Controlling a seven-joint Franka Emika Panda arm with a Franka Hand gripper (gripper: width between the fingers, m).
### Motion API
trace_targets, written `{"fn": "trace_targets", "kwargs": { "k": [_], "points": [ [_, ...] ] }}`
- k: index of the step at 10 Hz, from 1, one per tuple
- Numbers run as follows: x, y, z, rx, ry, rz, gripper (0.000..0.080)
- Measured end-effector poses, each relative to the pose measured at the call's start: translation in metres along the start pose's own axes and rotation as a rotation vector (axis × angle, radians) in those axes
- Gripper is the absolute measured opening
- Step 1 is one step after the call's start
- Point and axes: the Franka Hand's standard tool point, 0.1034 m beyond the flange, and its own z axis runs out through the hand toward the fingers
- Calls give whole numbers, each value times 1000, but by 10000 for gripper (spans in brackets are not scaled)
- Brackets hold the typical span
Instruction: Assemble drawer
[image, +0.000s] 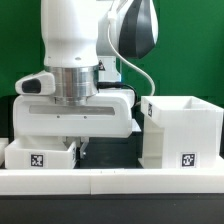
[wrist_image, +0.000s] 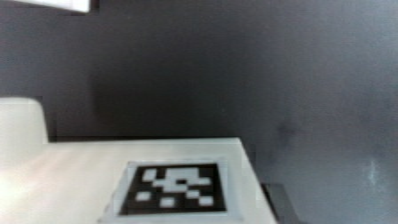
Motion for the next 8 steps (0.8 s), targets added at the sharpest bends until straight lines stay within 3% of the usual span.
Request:
{"fn": "trace_targets", "kwargs": {
  "k": [5, 8],
  "points": [
    [-3, -1, -19, 12, 7, -232, 42],
    [-4, 0, -15, 10, 4, -281, 42]
  ]
}}
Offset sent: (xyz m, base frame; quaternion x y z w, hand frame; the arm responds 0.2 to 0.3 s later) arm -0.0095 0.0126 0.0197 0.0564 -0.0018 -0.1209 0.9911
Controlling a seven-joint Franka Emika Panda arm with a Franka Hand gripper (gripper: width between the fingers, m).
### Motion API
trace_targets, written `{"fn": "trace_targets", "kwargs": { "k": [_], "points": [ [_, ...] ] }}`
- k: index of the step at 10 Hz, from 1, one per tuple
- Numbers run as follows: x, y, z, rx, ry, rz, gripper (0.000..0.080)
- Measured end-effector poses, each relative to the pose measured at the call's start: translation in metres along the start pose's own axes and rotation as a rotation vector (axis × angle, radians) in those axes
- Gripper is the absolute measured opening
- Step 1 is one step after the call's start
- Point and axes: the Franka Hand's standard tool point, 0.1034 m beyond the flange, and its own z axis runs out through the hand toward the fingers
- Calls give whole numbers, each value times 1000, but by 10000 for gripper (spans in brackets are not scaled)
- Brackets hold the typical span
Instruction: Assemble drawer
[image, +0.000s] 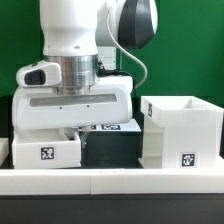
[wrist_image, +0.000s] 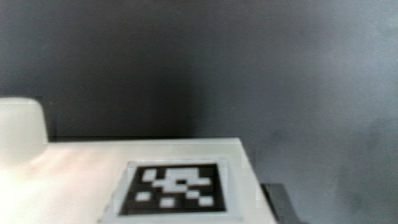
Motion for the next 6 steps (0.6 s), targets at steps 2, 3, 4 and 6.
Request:
{"fn": "trace_targets", "kwargs": {
  "k": [2, 3, 4, 6],
  "points": [
    [2, 0, 0, -31, 24, -263, 42],
    [-2, -5, 1, -35, 19, -362, 42],
    [-4, -10, 1, -33, -2, -492, 42],
    [-10, -15, 2, -9, -57, -736, 42]
  ]
}}
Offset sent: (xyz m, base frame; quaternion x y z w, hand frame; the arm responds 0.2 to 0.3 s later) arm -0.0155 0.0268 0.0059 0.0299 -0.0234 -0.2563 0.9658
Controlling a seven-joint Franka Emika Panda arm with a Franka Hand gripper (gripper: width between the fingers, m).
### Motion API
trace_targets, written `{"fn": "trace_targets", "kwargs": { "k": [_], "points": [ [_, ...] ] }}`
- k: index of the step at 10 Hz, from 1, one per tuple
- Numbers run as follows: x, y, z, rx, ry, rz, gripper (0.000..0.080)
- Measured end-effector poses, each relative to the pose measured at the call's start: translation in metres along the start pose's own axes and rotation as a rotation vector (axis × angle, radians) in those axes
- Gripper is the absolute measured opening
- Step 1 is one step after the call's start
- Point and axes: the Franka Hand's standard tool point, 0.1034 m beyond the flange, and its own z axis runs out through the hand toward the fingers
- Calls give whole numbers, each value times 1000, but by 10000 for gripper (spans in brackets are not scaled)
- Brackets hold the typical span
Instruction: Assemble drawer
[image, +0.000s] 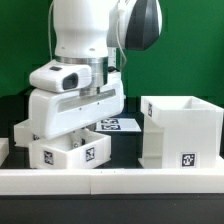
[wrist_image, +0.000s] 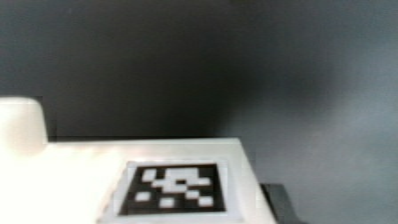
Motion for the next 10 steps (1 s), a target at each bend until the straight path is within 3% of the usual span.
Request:
{"fn": "trace_targets", "kwargs": {
  "k": [4, 9, 10],
  "points": [
    [-8, 3, 2, -11, -23, -310, 42],
    [-8, -5, 6, -22, -68, -802, 42],
    [-10, -5, 6, -21, -67, -790, 42]
  ]
}}
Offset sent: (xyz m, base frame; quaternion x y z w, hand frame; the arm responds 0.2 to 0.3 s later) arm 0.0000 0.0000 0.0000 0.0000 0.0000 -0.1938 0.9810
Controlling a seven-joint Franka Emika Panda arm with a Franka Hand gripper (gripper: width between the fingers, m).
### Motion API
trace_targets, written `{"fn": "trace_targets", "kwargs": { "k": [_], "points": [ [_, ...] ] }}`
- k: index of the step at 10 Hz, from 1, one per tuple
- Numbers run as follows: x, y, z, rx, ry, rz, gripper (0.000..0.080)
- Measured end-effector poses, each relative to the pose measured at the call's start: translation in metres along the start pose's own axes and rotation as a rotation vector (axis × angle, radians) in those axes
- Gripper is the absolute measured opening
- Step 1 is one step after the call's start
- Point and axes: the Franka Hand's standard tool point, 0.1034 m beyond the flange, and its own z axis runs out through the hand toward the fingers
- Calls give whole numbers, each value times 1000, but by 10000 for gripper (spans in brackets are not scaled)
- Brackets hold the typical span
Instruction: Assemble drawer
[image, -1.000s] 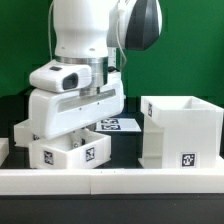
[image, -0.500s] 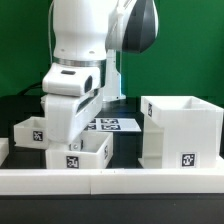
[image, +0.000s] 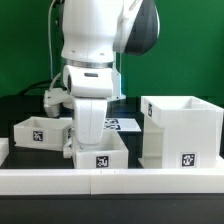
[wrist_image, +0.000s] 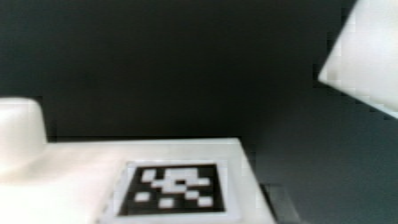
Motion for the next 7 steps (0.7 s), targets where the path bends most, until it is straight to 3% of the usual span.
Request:
{"fn": "trace_targets", "kwargs": {
  "k": [4, 5, 7],
  "points": [
    [12, 7, -2, -12, 6, -13, 42],
    [15, 13, -3, -45, -3, -11, 42],
    [13, 12, -1, -56, -4, -1, 42]
  ]
}}
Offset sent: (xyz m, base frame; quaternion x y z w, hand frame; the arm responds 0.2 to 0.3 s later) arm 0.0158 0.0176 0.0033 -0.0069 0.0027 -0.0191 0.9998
